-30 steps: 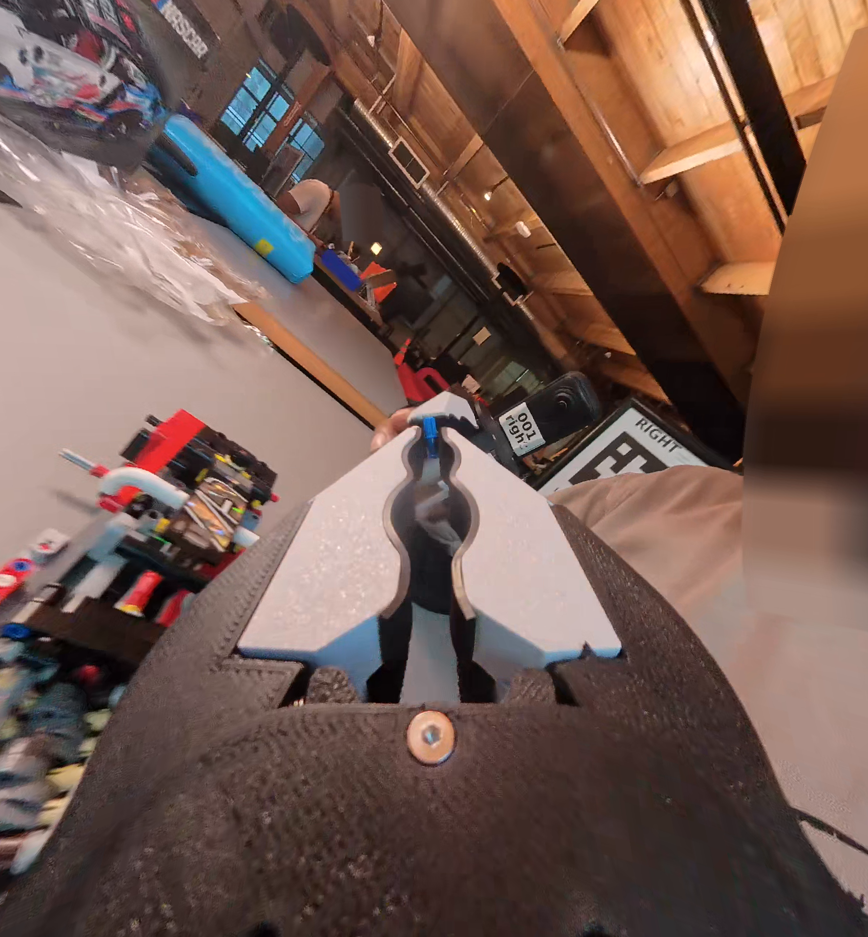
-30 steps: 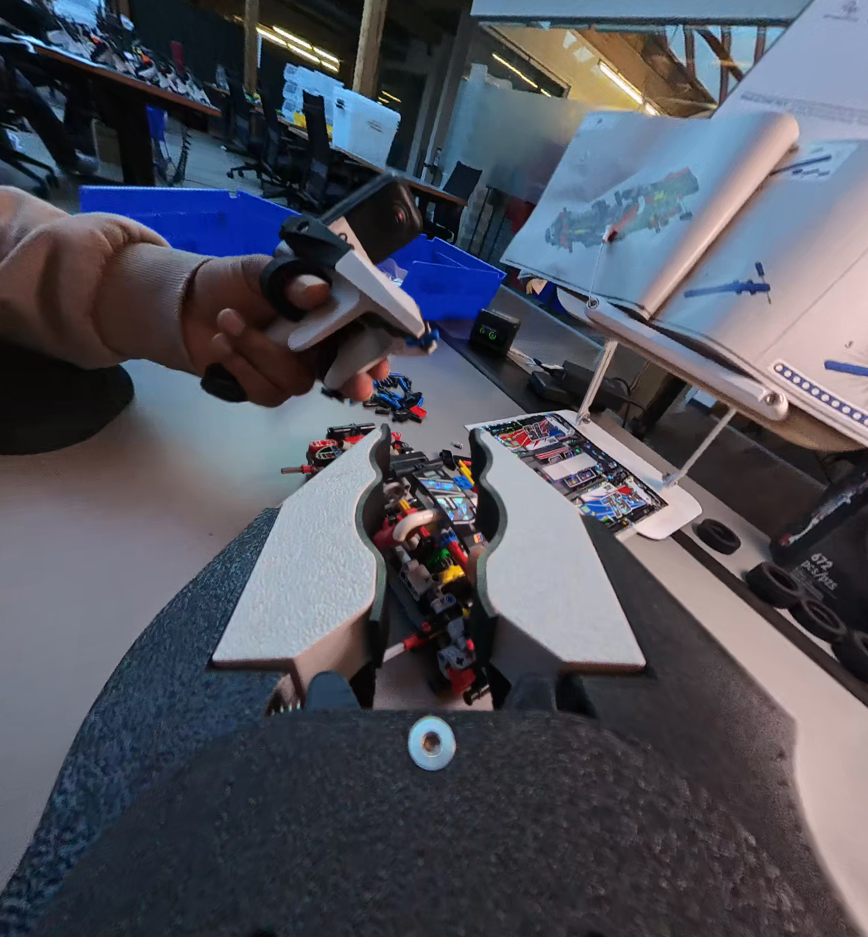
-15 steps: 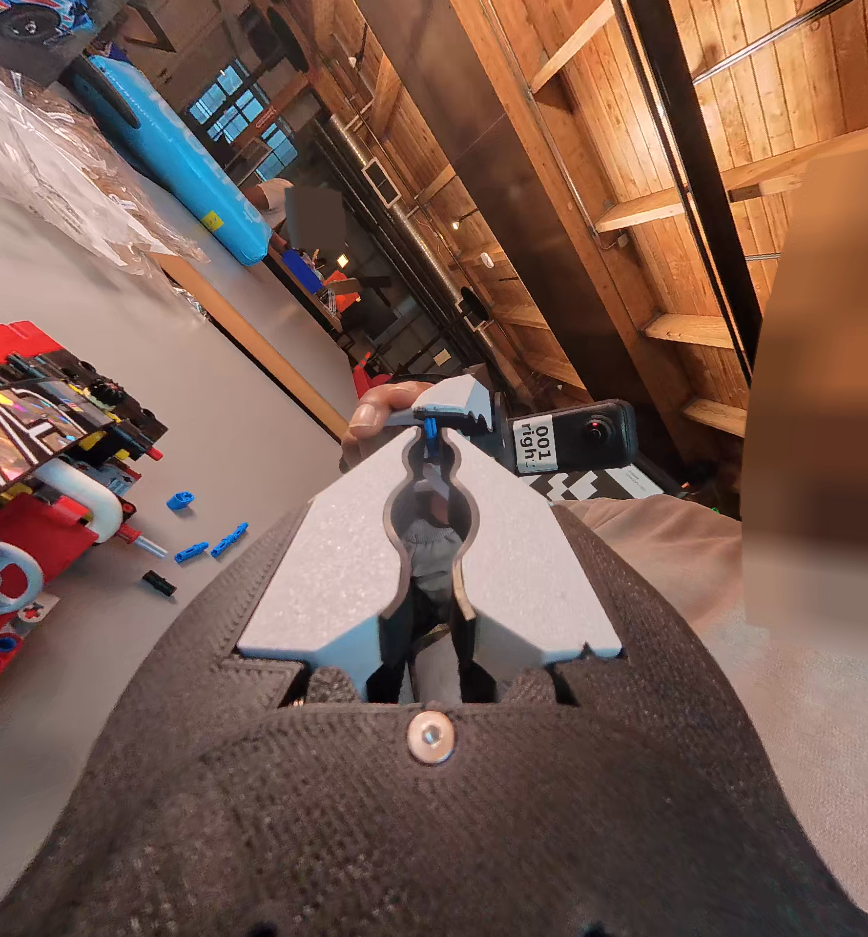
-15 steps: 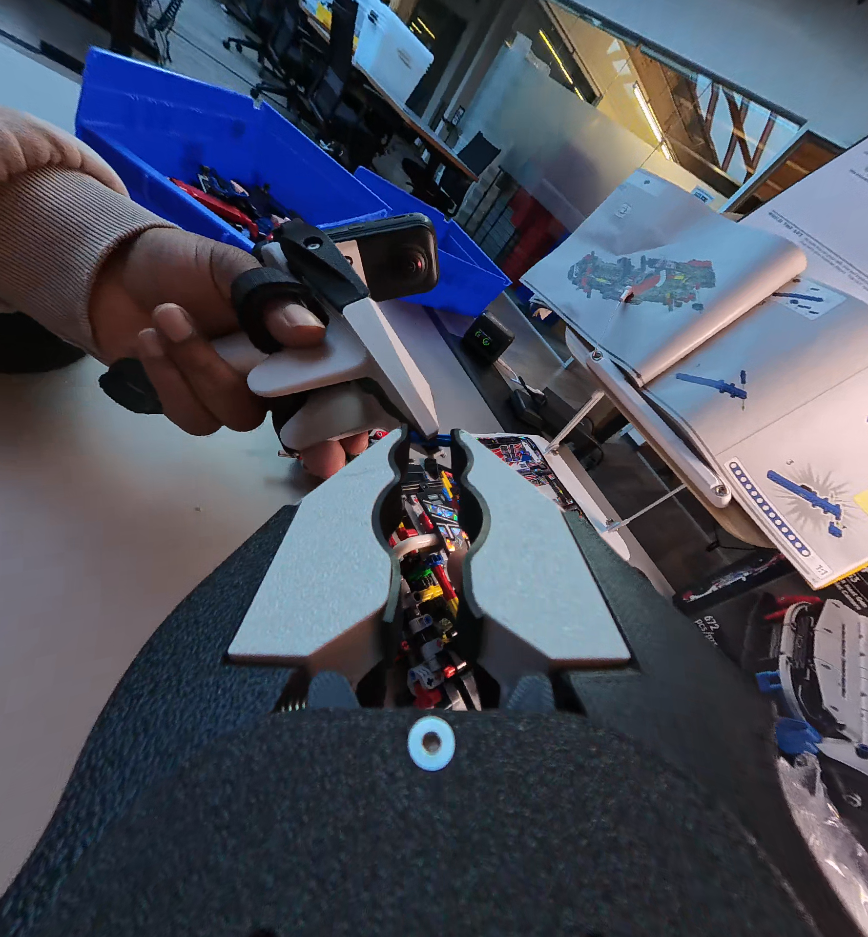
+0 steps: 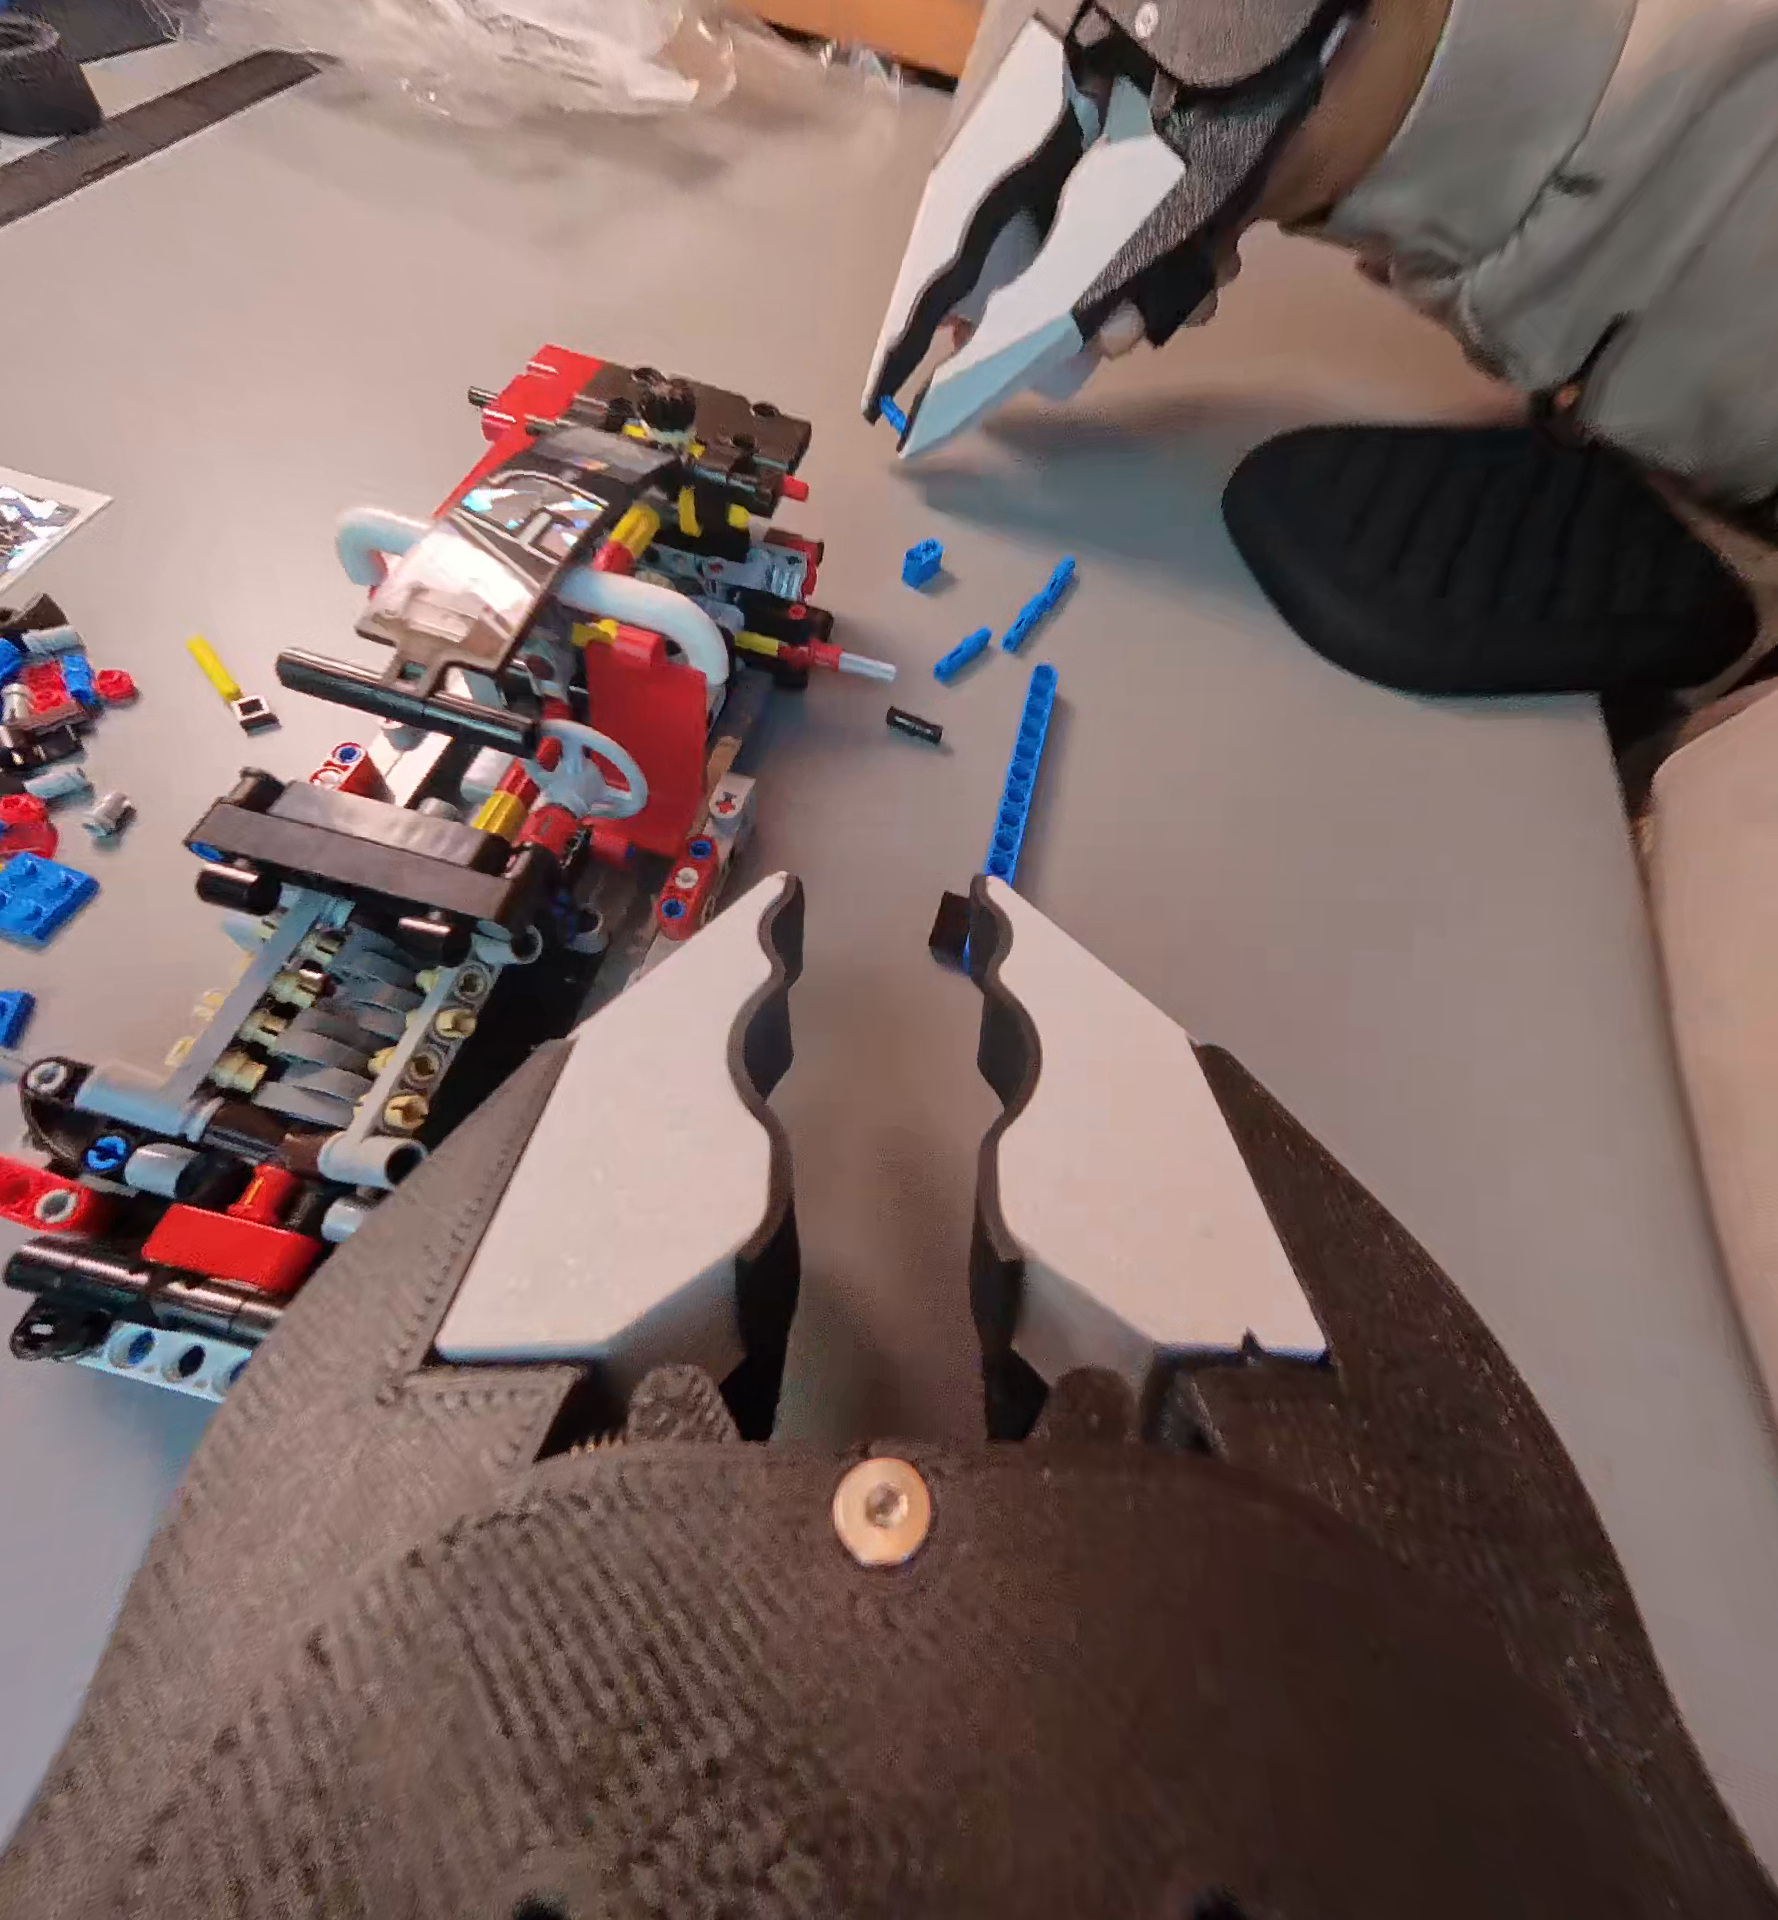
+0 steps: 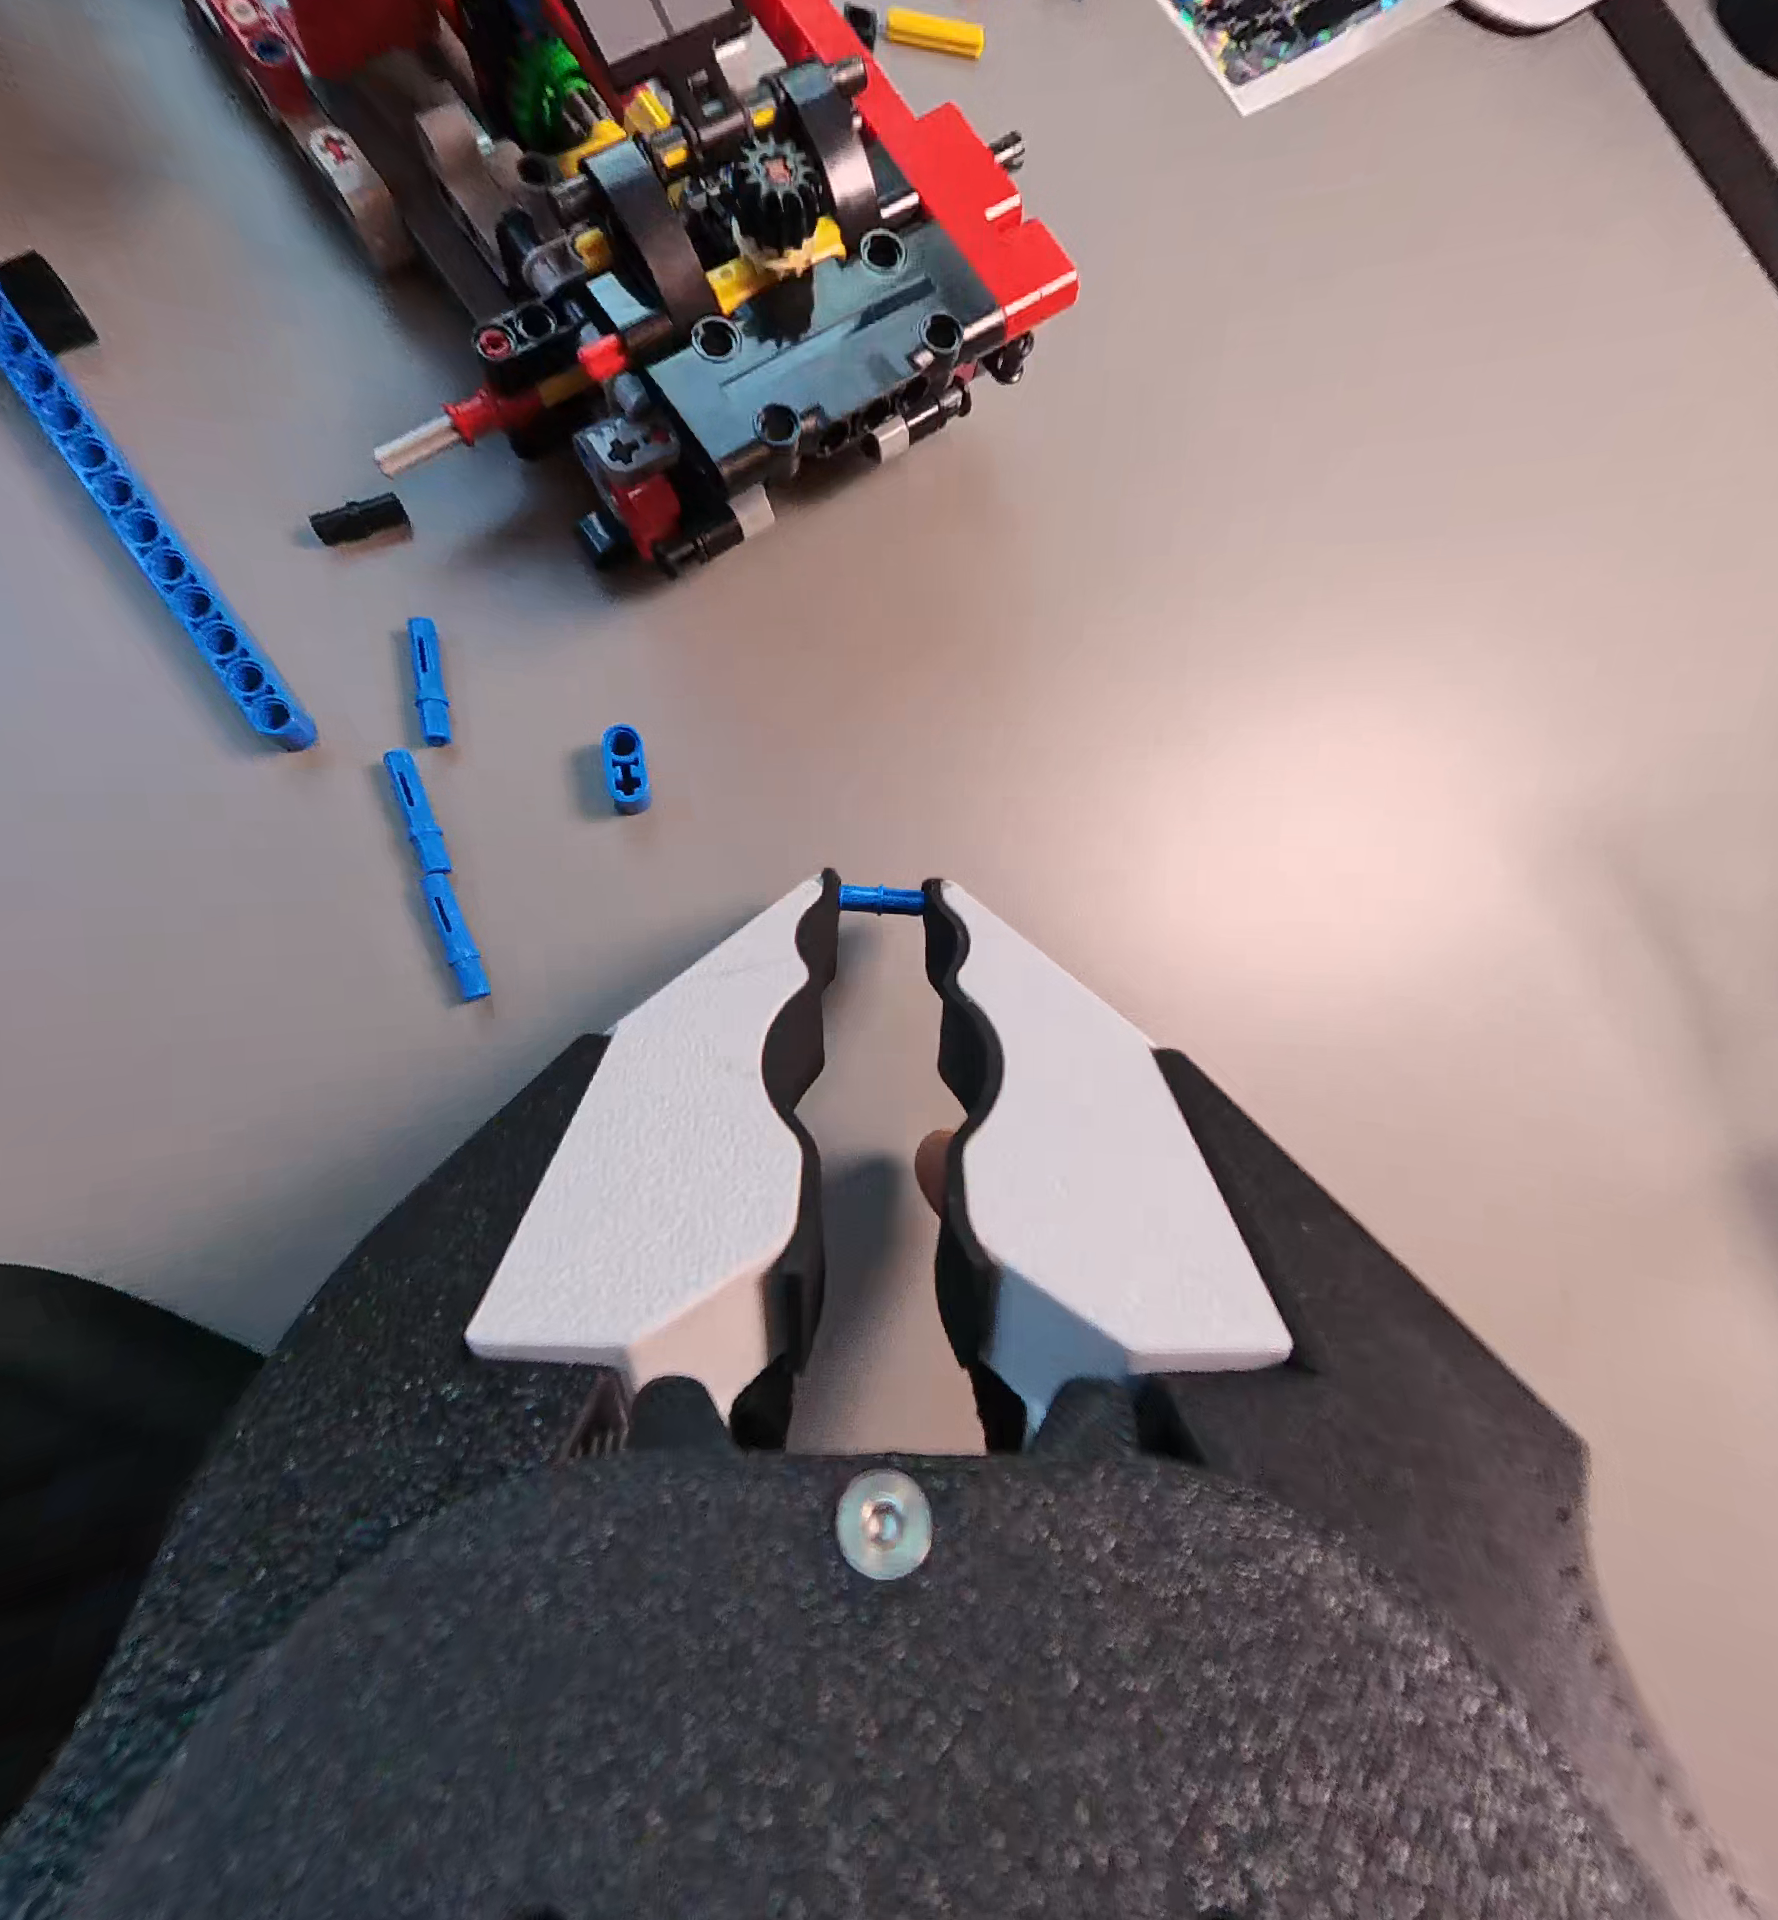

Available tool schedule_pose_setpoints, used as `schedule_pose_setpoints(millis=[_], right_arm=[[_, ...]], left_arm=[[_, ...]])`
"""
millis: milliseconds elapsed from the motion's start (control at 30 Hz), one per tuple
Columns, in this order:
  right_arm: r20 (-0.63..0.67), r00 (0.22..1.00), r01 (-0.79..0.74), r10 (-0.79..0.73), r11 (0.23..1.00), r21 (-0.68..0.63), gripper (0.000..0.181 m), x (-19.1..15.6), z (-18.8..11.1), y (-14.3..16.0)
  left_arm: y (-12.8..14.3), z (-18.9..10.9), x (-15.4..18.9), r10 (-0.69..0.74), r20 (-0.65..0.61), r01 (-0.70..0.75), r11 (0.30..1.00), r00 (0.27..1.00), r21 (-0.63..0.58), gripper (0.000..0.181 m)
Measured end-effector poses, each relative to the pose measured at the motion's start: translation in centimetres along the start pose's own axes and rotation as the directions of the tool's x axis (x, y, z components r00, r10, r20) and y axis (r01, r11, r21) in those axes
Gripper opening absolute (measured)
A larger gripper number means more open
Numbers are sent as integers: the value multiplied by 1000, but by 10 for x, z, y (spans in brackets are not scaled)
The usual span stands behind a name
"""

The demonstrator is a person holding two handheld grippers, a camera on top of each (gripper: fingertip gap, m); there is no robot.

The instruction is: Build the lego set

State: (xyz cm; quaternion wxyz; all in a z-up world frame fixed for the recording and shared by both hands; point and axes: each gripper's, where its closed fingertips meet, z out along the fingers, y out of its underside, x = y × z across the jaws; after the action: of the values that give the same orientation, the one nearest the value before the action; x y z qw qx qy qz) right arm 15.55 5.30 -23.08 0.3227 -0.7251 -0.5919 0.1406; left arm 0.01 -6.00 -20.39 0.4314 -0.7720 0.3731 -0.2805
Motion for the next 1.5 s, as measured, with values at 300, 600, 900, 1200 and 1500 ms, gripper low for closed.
schedule_pose_setpoints(millis=[300,600,900,1200,1500], right_arm=[[32,999,-40,42,998,-44,13,-1,7,6],[-9,1000,-23,25,991,129,23,-2,-18,-27],[264,916,262,-301,949,175,25,-124,-12,-41],[237,905,350,-354,935,60,22,-118,13,-37],[281,860,416,-426,904,98,5,-138,16,-43]], left_arm=[[14,10,4,139,40,-136,988,990,-75,30],[24,13,15,160,-14,-160,978,987,-130,36],[30,18,23,149,-72,-160,971,986,-179,38],[28,26,22,295,-26,-294,935,955,-196,17],[31,15,6,253,46,-240,952,966,-193,30]])
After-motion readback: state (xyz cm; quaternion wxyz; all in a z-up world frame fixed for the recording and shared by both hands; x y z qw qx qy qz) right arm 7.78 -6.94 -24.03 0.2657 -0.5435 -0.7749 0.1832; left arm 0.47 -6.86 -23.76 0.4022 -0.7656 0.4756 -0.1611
